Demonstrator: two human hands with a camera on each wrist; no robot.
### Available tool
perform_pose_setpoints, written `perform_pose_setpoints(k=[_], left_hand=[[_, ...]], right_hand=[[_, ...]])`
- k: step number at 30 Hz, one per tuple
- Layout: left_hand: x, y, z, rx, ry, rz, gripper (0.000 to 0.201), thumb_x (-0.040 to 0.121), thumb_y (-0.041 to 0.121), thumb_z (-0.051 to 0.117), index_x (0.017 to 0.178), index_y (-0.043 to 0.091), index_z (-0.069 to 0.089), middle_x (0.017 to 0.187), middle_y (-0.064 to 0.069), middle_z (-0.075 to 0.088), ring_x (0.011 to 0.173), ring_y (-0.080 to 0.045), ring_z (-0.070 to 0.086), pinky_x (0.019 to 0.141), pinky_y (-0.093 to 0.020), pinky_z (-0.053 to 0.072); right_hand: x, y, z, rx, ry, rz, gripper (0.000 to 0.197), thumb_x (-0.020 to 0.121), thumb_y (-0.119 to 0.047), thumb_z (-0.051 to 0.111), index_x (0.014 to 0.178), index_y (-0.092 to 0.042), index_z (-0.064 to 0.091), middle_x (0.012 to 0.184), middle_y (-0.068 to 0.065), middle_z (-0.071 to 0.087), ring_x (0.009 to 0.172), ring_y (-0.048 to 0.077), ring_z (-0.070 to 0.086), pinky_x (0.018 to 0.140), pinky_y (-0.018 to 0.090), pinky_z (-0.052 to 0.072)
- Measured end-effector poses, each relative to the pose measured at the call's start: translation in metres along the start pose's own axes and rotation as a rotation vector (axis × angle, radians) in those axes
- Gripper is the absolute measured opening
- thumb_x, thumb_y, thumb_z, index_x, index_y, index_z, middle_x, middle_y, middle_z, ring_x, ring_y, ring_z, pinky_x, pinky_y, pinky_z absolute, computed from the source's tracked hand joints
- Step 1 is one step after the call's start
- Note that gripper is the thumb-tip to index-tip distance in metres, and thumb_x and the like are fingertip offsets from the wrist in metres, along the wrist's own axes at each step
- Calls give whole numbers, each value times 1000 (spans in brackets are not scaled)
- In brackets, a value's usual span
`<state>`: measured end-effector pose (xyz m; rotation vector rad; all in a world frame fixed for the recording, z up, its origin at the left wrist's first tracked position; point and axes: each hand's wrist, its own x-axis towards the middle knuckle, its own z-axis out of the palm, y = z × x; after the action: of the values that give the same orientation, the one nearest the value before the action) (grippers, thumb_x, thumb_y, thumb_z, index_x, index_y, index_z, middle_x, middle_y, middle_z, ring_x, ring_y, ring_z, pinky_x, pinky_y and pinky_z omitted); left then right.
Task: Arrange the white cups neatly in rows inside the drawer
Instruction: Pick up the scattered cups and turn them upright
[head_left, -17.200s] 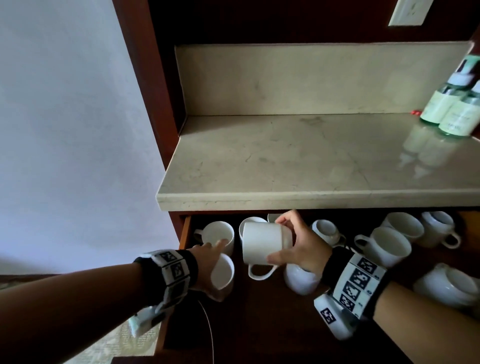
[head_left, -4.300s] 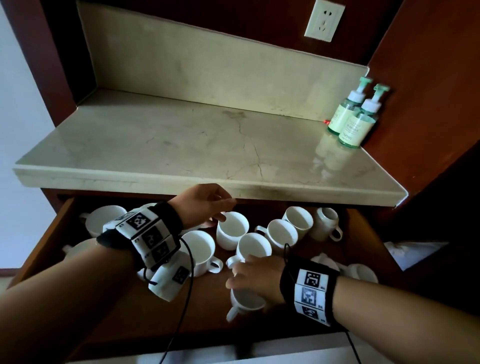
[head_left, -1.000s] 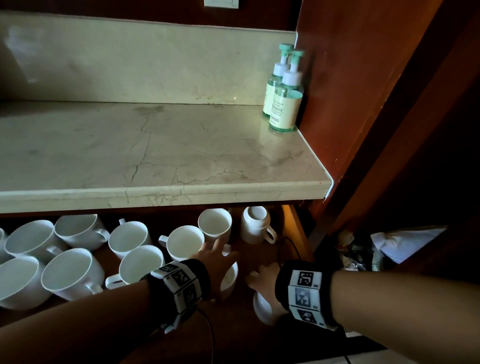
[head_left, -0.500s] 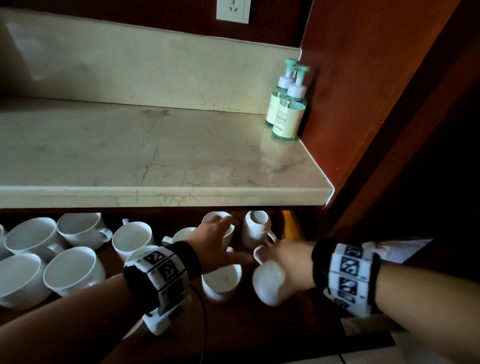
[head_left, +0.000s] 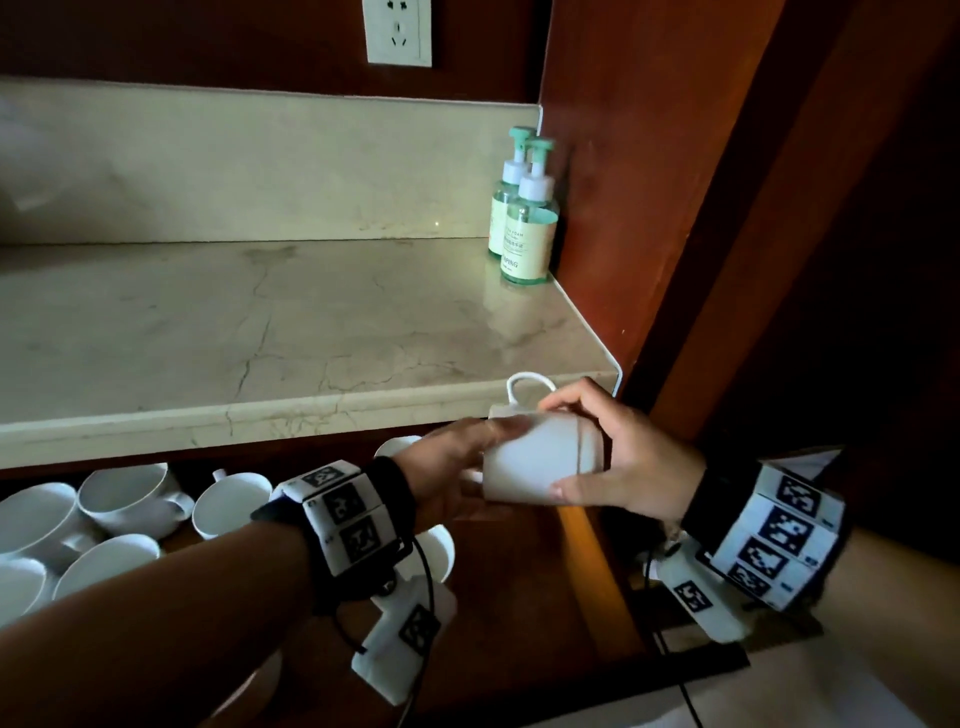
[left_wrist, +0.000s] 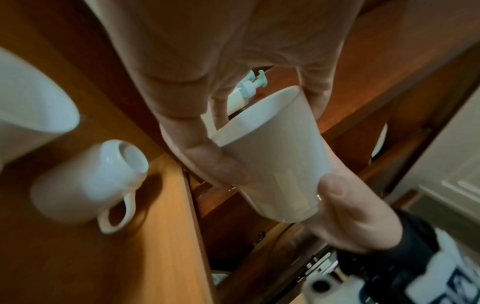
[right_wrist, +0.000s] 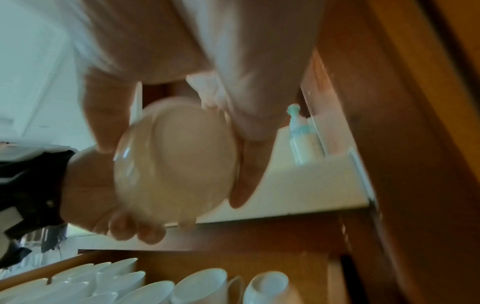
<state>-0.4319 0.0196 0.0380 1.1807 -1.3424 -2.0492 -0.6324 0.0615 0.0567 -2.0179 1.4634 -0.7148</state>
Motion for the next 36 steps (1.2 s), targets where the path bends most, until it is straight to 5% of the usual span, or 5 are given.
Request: perform_pose_setpoints(k=[4, 7, 15, 31, 36], left_hand=[[8, 6, 2, 367, 185, 130, 64, 64, 43, 81, 117, 22, 54, 105, -3, 63, 86, -18, 65, 58, -27, 53], [13, 0, -1, 960, 309, 226, 75, 62, 52, 79, 125, 31, 46, 116, 3, 58, 100, -16, 59, 81, -32, 53], [40, -41, -2, 1574, 114, 180, 82, 62, 65, 65, 132, 43, 29, 136, 2, 40, 119, -25, 50, 94, -42, 49], [63, -70, 4, 1804, -24, 83, 96, 67, 45, 77, 141, 33, 17, 152, -5, 16, 128, -36, 39, 94, -48, 48], [59, -74, 8, 1746, -49, -19, 105, 61, 34, 85, 143, 32, 19, 146, -9, 20, 127, -37, 39, 92, -58, 46]], right_hand=[[2, 9, -18, 11, -95, 32, 64, 56, -58, 75, 110, -34, 48, 109, -10, 60, 104, 8, 60, 91, 37, 51], [2, 18, -32, -13, -105, 95, 49, 63, -53, 77, 101, -33, 54, 111, -11, 61, 112, 4, 56, 93, 40, 51], [9, 46, -28, -153, -95, 175, 33, 74, -43, 76, 99, -27, 60, 111, -7, 62, 108, 7, 57, 91, 38, 51], [72, 43, 49, -597, -450, 167, 34, 89, -18, 47, 123, -16, 48, 132, 4, 47, 125, 23, 46, 103, 38, 41], [89, 37, 78, -789, -633, 298, 80, 90, -18, 50, 152, -23, 0, 160, 8, -9, 140, 31, 33, 113, 43, 28]])
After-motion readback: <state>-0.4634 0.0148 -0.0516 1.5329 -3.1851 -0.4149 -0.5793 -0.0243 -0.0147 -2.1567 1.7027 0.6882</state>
